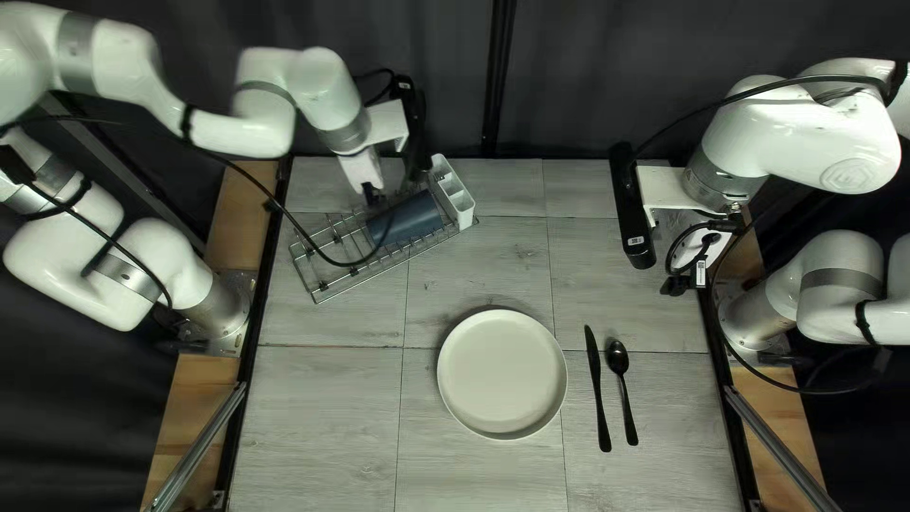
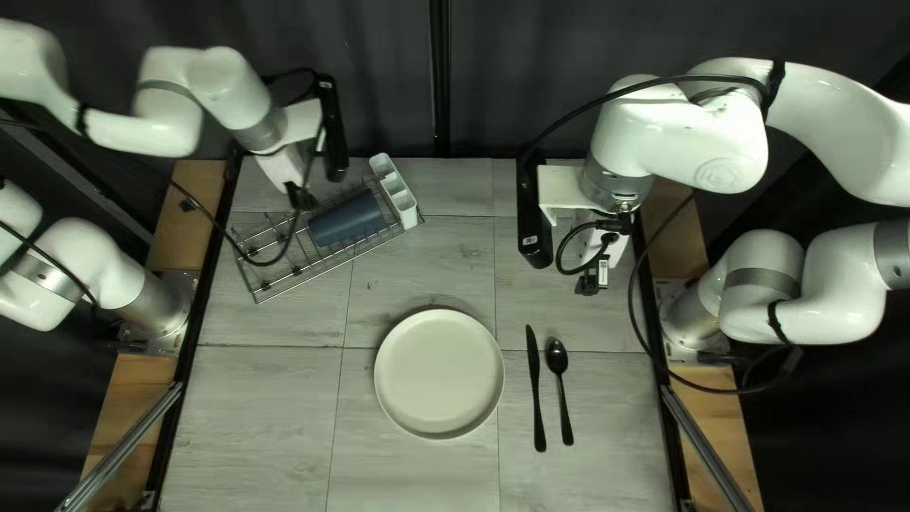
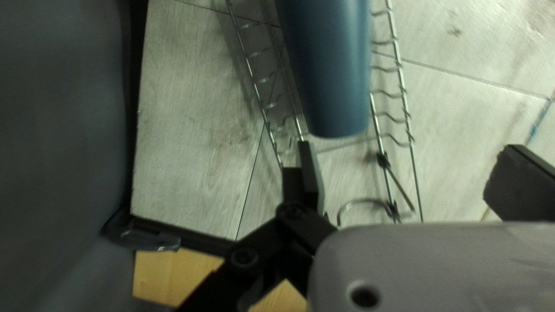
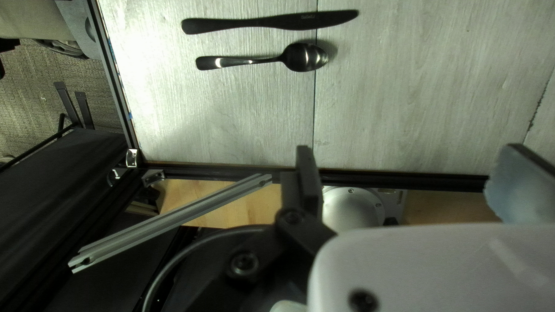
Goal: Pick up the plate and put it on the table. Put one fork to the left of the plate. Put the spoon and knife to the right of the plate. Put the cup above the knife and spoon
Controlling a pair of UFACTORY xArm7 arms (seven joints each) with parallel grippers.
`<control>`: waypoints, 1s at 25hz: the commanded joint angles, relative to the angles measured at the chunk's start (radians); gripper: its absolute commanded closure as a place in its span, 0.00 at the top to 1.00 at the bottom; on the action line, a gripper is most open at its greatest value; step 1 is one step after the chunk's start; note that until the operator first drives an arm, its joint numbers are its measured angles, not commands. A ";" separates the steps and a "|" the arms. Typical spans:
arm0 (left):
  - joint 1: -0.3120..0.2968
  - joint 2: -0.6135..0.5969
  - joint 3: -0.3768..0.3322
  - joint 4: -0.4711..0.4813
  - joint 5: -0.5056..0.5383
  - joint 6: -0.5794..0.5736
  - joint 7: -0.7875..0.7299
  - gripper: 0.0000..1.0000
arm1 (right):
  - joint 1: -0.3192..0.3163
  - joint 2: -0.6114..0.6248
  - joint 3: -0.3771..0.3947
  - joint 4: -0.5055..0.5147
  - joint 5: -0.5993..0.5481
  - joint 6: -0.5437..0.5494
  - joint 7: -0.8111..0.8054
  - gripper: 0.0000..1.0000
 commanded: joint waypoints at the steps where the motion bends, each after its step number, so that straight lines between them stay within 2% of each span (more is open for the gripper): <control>1: 0.003 -0.048 0.024 -0.023 0.001 -0.052 -0.038 1.00 | 0.000 0.000 0.000 0.000 0.000 0.000 0.000 1.00; 5: 0.001 -0.083 0.043 -0.038 -0.007 -0.093 -0.062 1.00 | 0.000 0.000 0.000 0.000 0.000 0.000 0.000 1.00; 13: -0.087 -0.225 0.165 -0.077 -0.127 -0.285 0.026 1.00 | 0.000 0.000 0.000 0.000 0.000 0.000 0.000 1.00; 25: -0.130 -0.307 0.255 -0.112 -0.226 -0.393 0.120 1.00 | 0.000 0.000 0.000 0.000 0.000 0.000 0.000 1.00</control>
